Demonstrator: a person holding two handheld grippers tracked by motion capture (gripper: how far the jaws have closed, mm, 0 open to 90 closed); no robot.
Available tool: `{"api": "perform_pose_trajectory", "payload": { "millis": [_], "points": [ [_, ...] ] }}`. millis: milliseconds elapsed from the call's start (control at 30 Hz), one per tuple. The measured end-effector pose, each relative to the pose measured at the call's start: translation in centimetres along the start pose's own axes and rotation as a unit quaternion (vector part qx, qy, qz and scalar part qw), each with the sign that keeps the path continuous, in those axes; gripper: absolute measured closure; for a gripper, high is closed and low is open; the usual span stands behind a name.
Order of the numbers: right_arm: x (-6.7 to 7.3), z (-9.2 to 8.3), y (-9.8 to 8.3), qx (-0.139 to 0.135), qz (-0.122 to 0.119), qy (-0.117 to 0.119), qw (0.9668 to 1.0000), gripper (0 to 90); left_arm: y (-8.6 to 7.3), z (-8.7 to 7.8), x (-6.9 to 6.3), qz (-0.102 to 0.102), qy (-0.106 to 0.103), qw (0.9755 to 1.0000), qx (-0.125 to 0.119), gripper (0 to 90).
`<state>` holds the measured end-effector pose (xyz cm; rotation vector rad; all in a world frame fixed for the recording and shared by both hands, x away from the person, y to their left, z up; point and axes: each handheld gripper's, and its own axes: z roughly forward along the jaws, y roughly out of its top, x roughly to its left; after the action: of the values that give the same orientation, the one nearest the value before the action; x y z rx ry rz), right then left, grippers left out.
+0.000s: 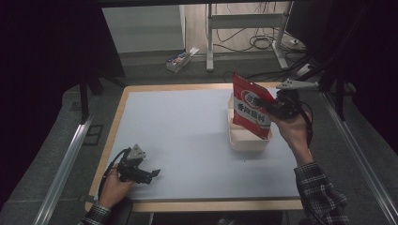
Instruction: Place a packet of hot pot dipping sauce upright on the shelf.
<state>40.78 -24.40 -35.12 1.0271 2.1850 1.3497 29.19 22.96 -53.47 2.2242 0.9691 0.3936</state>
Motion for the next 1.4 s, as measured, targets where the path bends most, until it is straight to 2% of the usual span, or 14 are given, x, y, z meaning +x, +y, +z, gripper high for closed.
{"api": "perform_pose_trajectory", "payload": {
  "millis": [400, 667, 767, 933, 1033, 1167, 1400],
  "points": [
    [-0.4, 1.0, -1.3, 0.007, 0.008, -0.001, 0.9999, 88.5, 0.0, 0.0, 0.0, -0.002, 0.000, 1.0000, 0.000, 4.7],
    [-1.0, 2.1, -2.9, 0.019, 0.016, -0.006, 0.9997, 88.0, 0.0, 0.0, 0.0, -0.001, -0.001, 1.0000, 0.000, 4.7],
    [-1.3, 2.2, -3.5, 0.018, 0.011, -0.017, 0.9996, 86.5, 0.0, 0.0, -0.1, 0.000, -0.001, 1.0000, 0.001, 4.8],
    [-2.3, 2.1, -4.0, 0.038, 0.010, -0.051, 0.9979, 84.9, 0.0, 0.1, -0.1, 0.001, -0.001, 1.0000, 0.002, 4.9],
    [-2.9, 2.1, -4.3, 0.045, 0.013, -0.059, 0.9971, 84.1, 0.0, 0.1, -0.1, 0.003, -0.001, 1.0000, 0.003, 5.0],
    [-2.7, 2.3, -4.3, 0.052, 0.004, -0.062, 0.9967, 78.2, 0.0, 0.1, -0.2, 0.005, -0.001, 1.0000, 0.004, 5.1],
    [-1.8, 2.5, -3.9, 0.057, -0.022, -0.075, 0.9953, 52.5, 0.0, 0.1, -0.3, 0.008, -0.001, 1.0000, 0.004, 5.2]
  ]
}}
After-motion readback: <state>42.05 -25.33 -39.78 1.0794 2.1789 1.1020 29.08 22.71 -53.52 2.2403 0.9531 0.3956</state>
